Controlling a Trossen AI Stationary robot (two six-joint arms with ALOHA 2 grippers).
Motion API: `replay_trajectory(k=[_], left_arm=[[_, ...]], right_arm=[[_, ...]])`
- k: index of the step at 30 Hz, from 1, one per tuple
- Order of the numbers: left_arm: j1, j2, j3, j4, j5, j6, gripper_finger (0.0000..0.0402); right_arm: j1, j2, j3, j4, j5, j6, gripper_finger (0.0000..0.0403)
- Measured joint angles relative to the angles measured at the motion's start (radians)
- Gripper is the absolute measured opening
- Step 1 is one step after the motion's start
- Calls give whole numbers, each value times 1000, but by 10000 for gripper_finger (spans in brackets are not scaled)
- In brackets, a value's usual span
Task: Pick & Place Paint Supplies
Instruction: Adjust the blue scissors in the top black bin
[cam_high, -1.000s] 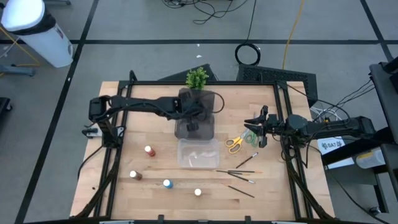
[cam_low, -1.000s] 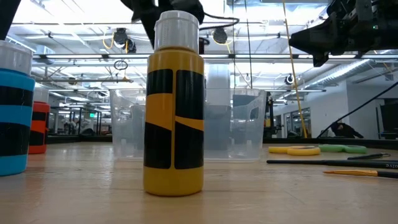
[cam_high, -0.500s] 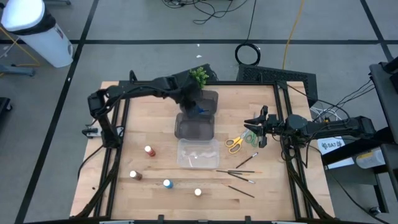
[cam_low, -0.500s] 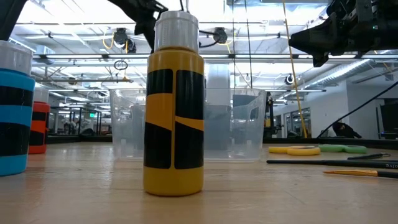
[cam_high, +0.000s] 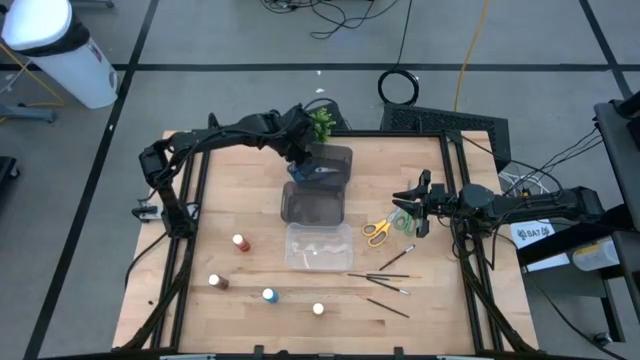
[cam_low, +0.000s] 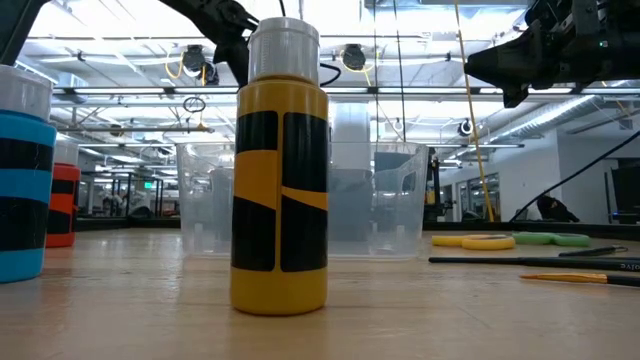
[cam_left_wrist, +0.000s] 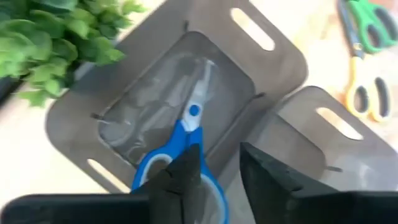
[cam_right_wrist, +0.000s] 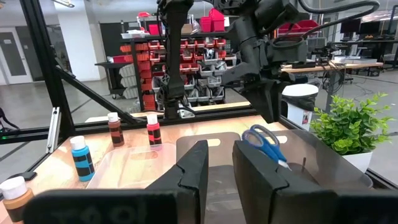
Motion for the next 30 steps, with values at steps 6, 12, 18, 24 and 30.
replay_trajectory(k=[6, 12, 18, 24, 30], left_arm=[[0, 0, 0, -6, -20, 27, 170], [-13, 0, 0, -85, -123, 111, 185], [-60, 1, -10, -86, -222, 180, 186], [-97, -1, -10, -62, -330, 226, 186], [-83, -8, -10, -42, -212, 246, 186]], right_arm=[[0, 0, 0, 0, 0, 0, 61], [0, 0, 0, 0, 0, 0, 61], [0, 0, 0, 0, 0, 0, 61], [0, 0, 0, 0, 0, 0, 61], [0, 0, 0, -9, 0, 1, 61]])
